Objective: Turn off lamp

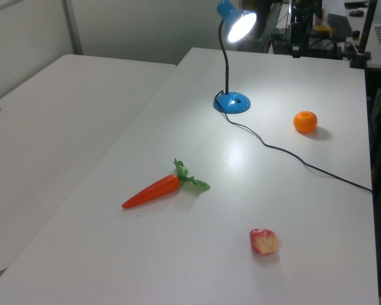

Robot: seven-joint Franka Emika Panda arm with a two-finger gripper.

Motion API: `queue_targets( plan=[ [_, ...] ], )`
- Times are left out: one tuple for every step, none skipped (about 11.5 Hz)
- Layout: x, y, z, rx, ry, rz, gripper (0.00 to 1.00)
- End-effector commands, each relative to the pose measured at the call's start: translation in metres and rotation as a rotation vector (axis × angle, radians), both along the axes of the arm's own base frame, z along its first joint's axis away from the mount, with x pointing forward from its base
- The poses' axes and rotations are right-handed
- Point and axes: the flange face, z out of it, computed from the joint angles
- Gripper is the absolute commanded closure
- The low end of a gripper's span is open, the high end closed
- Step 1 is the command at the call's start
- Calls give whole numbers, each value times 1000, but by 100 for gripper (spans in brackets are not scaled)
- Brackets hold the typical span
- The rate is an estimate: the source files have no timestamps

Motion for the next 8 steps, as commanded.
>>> queue_targets(
  plan=[
    [-4,-1,4,10,7,-39,37],
    [-2,-3,5,10,-3,-60,49],
    [0,-13,7,10,-37,-112,51],
    [1,-17,9,8,-60,-144,54],
    [5,-18,8,6,-81,-167,56],
    [7,-19,8,4,-99,-188,60],
    [11,-26,9,3,-134,-225,67],
    [13,-30,8,8,-150,-244,72]
  ],
)
